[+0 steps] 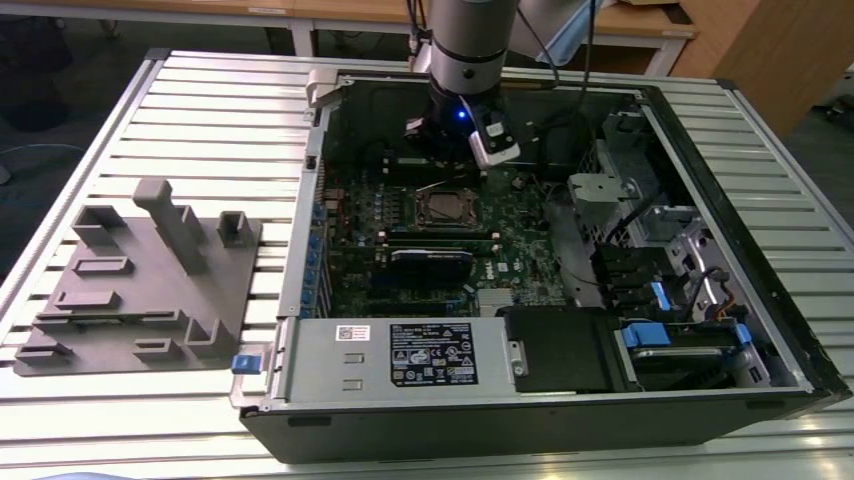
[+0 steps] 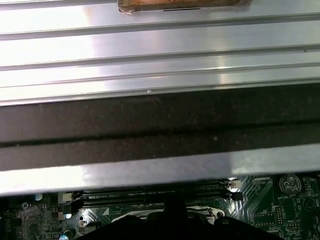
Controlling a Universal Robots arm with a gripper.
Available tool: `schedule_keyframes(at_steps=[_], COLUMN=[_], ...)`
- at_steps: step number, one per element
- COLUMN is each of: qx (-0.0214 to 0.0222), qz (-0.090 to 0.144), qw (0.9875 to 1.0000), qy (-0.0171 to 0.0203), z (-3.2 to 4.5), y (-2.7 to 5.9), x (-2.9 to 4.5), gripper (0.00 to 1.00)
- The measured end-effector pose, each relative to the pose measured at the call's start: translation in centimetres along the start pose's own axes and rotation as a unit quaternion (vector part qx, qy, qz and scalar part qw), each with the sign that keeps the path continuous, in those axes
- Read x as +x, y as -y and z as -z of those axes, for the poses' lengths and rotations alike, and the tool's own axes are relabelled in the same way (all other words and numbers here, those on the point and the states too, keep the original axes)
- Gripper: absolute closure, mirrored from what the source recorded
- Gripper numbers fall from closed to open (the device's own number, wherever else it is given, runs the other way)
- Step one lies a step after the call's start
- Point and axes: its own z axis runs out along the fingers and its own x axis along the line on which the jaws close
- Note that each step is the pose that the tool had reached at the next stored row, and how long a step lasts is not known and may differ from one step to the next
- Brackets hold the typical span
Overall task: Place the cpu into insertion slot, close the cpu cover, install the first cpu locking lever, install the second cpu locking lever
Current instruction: 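Install the first cpu locking lever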
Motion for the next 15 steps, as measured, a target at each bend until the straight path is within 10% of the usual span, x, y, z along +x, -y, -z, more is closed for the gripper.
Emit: schedule_keyframes(at_steps=[15], qx=[0.0099], qz=[0.000], qw=[1.0000], qy=[0.0010], z=[-0.23], y=[-0.17], x=[-0.23], gripper=[0.89])
